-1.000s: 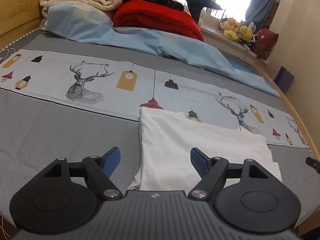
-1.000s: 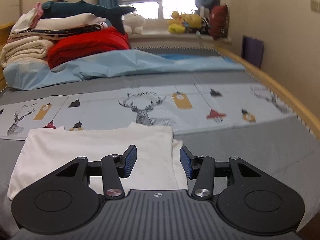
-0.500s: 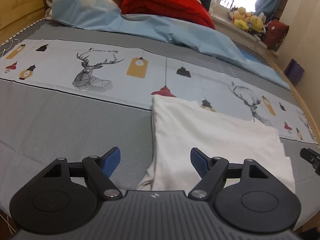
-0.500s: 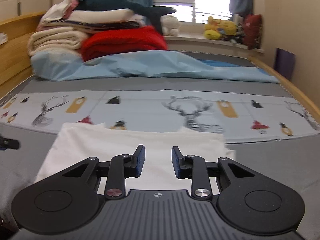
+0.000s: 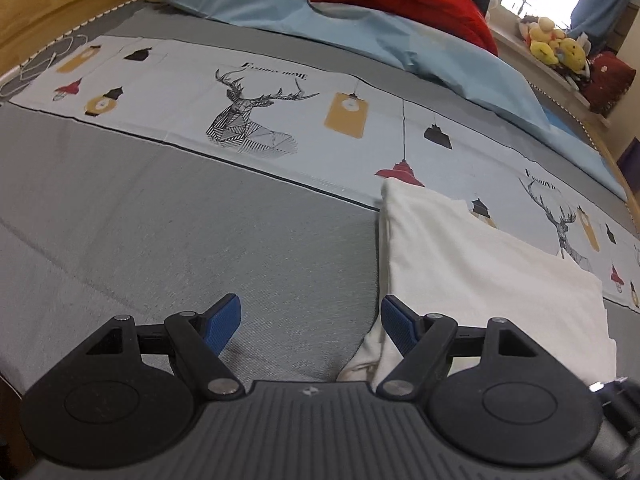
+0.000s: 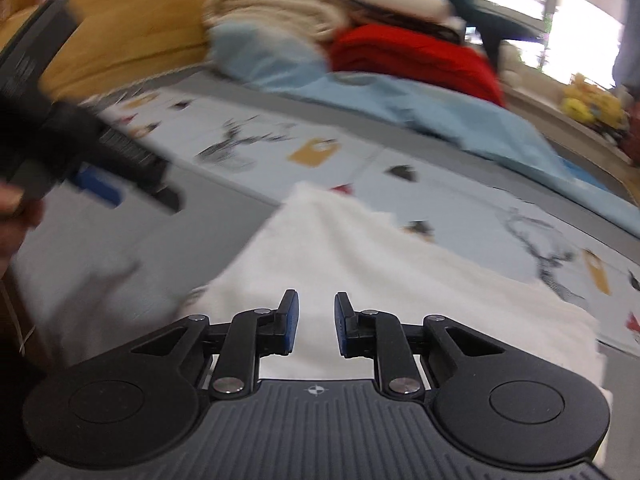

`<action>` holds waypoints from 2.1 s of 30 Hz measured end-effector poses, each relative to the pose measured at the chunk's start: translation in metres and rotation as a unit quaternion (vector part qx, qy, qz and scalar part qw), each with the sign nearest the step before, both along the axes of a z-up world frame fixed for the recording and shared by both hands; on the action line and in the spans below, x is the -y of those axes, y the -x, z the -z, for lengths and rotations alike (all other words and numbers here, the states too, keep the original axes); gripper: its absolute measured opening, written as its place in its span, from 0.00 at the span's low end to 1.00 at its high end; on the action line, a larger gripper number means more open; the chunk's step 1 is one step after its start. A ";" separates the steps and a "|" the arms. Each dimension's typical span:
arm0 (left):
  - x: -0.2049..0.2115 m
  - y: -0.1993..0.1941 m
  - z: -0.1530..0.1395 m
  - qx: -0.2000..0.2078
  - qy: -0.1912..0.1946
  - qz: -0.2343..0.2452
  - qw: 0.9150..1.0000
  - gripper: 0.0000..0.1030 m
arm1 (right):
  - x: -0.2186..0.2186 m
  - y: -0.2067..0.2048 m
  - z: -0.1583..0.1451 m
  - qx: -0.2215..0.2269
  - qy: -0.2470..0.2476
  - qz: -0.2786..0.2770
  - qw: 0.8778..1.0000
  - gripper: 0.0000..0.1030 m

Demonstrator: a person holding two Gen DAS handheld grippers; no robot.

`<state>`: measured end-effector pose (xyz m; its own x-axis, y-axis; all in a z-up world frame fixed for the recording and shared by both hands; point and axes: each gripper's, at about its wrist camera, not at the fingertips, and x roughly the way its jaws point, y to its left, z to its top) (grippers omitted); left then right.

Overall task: Fold small clothes
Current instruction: 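Grasp the folded shirt's end with the right gripper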

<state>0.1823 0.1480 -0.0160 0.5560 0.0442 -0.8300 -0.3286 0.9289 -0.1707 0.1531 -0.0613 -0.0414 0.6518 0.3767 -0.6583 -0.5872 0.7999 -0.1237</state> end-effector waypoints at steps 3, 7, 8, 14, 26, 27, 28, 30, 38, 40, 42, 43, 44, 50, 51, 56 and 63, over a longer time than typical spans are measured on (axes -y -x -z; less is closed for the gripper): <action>-0.004 0.002 -0.001 0.001 0.006 -0.004 1.000 0.79 | -0.022 0.006 0.012 -0.007 0.026 -0.029 0.999 0.25; -0.016 0.003 -0.001 0.001 0.027 -0.023 0.999 0.79 | -0.046 0.012 0.026 -0.018 0.046 -0.061 0.997 0.31; -0.019 0.003 0.000 0.001 0.031 -0.027 0.999 0.79 | -0.049 0.013 0.029 -0.021 0.050 -0.066 0.996 0.32; -0.037 0.004 0.000 -0.002 0.041 -0.044 0.998 0.79 | -0.070 0.012 0.044 -0.036 0.063 -0.085 0.994 0.35; -0.054 0.006 0.003 -0.005 0.054 -0.050 0.997 0.79 | -0.092 0.000 0.076 -0.081 0.075 -0.103 0.989 0.51; -0.054 0.005 0.003 -0.005 0.054 -0.049 0.997 0.79 | -0.092 0.000 0.076 -0.076 0.075 -0.102 0.989 0.50; -0.054 0.005 0.003 -0.005 0.054 -0.049 0.997 0.79 | -0.092 0.000 0.076 -0.073 0.074 -0.103 0.989 0.48; -0.052 0.003 0.003 -0.006 0.054 -0.050 0.997 0.79 | -0.092 0.000 0.076 -0.071 0.072 -0.106 0.989 0.39; -0.052 0.003 0.004 -0.008 0.052 -0.052 0.997 0.79 | -0.082 -0.011 0.059 -0.073 0.024 -0.088 0.993 0.10; -0.053 0.003 0.004 -0.009 0.054 -0.053 0.997 0.79 | -0.077 -0.013 0.051 -0.069 -0.001 -0.078 0.995 0.10; -0.054 0.004 0.004 -0.005 0.059 -0.059 0.997 0.79 | -0.070 -0.017 0.042 -0.067 -0.028 -0.068 0.995 0.10; -0.055 0.004 0.003 -0.002 0.065 -0.061 0.996 0.79 | -0.067 -0.019 0.039 -0.066 -0.040 -0.062 0.995 0.10; -0.057 0.004 0.003 0.001 0.073 -0.063 0.995 0.79 | -0.063 -0.021 0.035 -0.067 -0.054 -0.055 0.995 0.10; -0.058 -0.011 0.018 -0.018 0.185 -0.047 0.981 0.80 | -0.049 -0.025 0.021 -0.067 -0.095 -0.035 0.993 0.10; -0.056 -0.016 0.022 -0.025 0.210 -0.036 0.977 0.80 | -0.049 -0.026 0.021 -0.068 -0.096 -0.034 0.992 0.10; -0.040 -0.039 0.039 -0.052 0.267 0.002 0.962 0.84 | -0.047 -0.023 0.020 -0.069 -0.100 -0.034 0.992 0.10; -0.025 -0.066 0.062 -0.105 0.249 0.023 0.963 0.84 | -0.044 -0.024 0.017 -0.071 -0.104 -0.035 0.991 0.10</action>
<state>0.2486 0.1731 -0.0783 0.3648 -0.4089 -0.8365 -0.3645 0.7640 -0.5324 0.1774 -0.0173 -0.0585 0.5259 0.5552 -0.6444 -0.6419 0.7561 0.1276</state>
